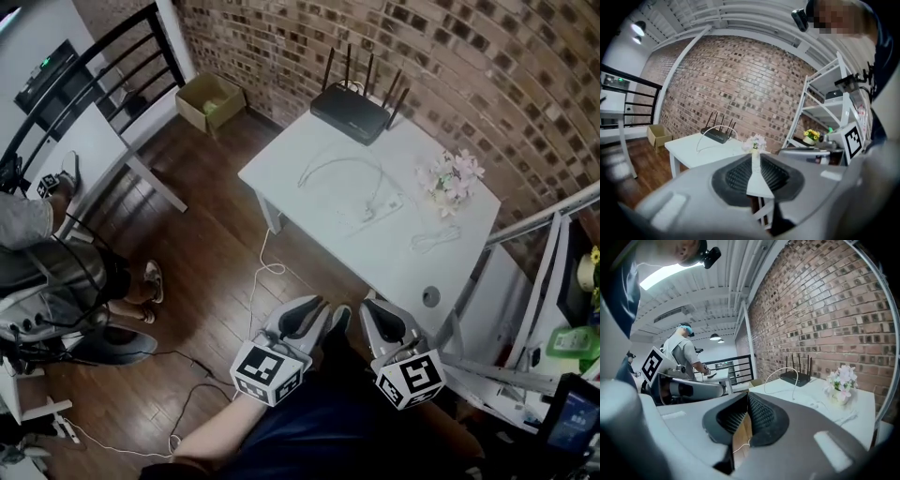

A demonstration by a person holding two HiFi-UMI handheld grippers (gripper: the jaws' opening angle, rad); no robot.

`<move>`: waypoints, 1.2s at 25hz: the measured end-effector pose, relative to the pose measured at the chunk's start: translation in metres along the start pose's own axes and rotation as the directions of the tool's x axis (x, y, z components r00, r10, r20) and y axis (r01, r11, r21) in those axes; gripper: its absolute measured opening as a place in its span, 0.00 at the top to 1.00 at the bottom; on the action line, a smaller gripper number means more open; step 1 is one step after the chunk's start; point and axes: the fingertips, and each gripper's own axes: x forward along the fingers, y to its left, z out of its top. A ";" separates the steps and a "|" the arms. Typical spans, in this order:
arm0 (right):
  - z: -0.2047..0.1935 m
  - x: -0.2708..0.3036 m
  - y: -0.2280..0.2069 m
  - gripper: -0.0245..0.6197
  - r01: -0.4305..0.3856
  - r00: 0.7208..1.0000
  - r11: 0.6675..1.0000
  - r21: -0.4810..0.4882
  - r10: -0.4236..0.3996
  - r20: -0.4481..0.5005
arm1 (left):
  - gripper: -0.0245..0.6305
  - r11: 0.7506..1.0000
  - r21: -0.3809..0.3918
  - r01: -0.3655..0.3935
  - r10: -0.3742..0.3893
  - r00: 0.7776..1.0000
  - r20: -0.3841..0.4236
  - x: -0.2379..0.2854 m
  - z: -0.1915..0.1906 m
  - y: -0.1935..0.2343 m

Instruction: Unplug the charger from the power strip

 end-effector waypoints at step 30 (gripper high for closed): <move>-0.028 0.112 -0.168 0.94 0.040 0.986 0.996 -0.081 -0.052 -0.156 | 0.88 0.985 0.100 -0.141 0.152 0.983 -0.108 0.147 -0.001 0.108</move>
